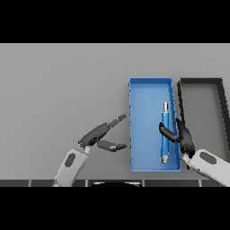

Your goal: Pick up the blue pipe and place it into the blue bin.

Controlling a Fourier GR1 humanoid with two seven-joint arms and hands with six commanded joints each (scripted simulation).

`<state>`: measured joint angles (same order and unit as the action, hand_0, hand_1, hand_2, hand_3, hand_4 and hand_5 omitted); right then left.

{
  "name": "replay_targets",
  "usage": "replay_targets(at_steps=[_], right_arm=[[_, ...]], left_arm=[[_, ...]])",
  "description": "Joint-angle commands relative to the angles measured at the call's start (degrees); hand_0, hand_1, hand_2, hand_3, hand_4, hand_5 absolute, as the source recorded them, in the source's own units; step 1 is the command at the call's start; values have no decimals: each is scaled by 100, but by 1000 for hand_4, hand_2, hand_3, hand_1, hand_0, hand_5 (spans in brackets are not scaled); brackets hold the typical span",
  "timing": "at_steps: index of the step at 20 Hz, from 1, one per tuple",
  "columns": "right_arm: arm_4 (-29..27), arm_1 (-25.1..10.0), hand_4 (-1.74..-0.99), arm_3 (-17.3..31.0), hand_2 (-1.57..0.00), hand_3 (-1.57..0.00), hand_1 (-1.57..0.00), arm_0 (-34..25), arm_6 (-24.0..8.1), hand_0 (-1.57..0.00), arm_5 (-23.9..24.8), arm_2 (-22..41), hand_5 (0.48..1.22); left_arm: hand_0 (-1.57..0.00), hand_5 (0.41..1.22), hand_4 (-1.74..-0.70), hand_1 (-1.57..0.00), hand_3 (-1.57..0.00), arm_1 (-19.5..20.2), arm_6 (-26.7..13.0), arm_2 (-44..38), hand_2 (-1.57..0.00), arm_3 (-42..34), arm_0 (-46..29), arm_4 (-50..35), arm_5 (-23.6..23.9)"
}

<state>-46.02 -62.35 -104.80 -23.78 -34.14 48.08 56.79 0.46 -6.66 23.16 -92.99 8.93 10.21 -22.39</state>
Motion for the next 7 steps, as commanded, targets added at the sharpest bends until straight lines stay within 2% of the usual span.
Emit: replay_targets(at_steps=[1, 7], right_arm=[[-39, 6, -1020, 59, -9, -5, -9, -22, -79, -10, -25, 26, 666], [-371, -121, -1022, 52, -5, -3, -5, -250, -81, -6, -45, 213, 643]], left_arm=[[1, 431, -886, 1, 1, -12, -10, 3, 1, -14, 23, -4, 0], [1, 431, -885, 1, 1, -60, -57, -103, 1, 215, 263, -23, 11]])
